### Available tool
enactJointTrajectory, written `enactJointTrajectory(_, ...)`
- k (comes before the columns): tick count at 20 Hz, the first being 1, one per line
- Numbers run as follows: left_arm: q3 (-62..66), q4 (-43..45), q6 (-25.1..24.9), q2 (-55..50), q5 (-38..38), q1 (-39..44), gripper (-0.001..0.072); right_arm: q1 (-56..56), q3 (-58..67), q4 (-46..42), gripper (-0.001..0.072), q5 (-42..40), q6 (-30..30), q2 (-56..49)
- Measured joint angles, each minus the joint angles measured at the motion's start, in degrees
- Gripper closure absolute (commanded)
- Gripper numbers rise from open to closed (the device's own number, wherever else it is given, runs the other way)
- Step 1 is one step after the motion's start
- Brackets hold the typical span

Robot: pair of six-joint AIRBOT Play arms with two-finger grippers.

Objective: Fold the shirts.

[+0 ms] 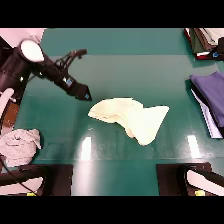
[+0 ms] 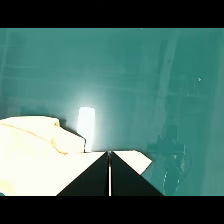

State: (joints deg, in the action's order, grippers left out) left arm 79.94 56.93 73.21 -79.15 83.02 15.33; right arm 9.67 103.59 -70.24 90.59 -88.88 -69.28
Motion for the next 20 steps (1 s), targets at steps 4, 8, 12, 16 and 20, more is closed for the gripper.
enactJointTrajectory(4,-15.41,0.13,1.11,2.49,-11.45,-0.87,0.0209,0.02,0.0,0.02,0.0693,0.0,0.0,0.0)
enactJointTrajectory(8,-23.89,-1.81,1.7,3.19,-22.93,-1.03,0.0209,0.02,0.0,0.04,0.0693,0.02,0.0,0.0)
enactJointTrajectory(12,-26.77,-6.45,1.4,1.95,-29.66,-1.03,0.021,0.0,0.0,0.09,0.0693,0.04,0.0,0.0)
enactJointTrajectory(16,-27.58,-10.51,-0.09,-0.79,-30.62,-0.76,0.022,0.0,0.0,0.11,0.0693,0.81,0.0,0.0)
enactJointTrajectory(20,-27.76,-12.15,-1.46,-1.92,-30.56,1.05,0.0681,0.02,-0.26,0.13,0.0692,2.8,0.0,0.04)
